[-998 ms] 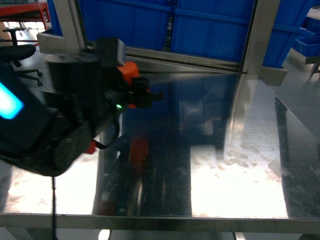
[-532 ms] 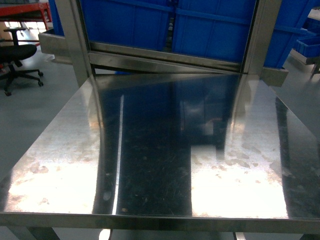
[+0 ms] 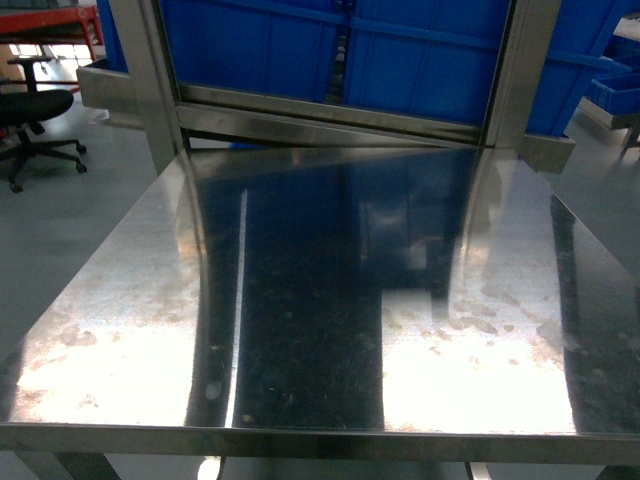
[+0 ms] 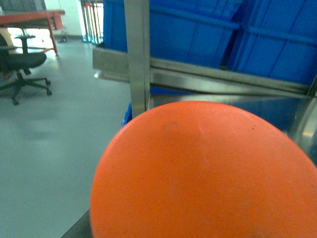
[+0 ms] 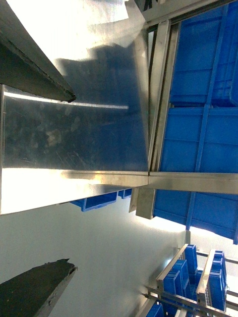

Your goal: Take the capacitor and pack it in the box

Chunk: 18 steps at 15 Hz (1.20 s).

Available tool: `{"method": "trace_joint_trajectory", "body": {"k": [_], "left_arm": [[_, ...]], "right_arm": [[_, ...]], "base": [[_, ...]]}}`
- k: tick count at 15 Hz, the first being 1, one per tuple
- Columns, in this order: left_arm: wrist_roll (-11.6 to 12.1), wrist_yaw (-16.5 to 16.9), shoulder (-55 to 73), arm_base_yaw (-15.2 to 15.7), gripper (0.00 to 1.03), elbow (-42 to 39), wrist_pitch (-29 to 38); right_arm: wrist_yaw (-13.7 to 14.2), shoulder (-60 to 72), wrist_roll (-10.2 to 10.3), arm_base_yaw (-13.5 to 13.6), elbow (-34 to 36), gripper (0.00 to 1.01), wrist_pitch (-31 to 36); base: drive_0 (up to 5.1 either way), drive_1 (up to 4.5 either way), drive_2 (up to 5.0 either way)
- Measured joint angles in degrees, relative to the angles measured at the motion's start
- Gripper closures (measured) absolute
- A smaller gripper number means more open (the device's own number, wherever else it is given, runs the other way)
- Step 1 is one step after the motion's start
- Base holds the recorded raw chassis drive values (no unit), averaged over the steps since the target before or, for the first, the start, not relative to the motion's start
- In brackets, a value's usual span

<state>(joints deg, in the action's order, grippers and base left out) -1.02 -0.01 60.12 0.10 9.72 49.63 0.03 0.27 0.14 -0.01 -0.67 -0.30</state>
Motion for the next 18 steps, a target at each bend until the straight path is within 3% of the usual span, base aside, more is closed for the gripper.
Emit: {"method": "trace_joint_trajectory", "body": {"k": [4, 5, 18], "left_arm": [[0.0, 0.0, -10.4, -0.1, 0.59, -4.4, -5.3], [0.0, 0.0, -10.4, -0.1, 0.59, -6.8, -1.7], [0.0, 0.0, -41.0, -0.1, 0.59, -8.9, -30.5]], "right_arm": [[0.0, 0.0, 0.0, 0.0, 0.0, 0.03, 0.0], [0.0, 0.0, 0.0, 0.0, 0.0, 0.03, 0.0], [0.0, 0.0, 0.0, 0.0, 0.0, 0.03, 0.0]], "base": [[0.0, 0.0, 0.0], [0.0, 0.0, 0.0], [0.0, 0.0, 0.0]]}}
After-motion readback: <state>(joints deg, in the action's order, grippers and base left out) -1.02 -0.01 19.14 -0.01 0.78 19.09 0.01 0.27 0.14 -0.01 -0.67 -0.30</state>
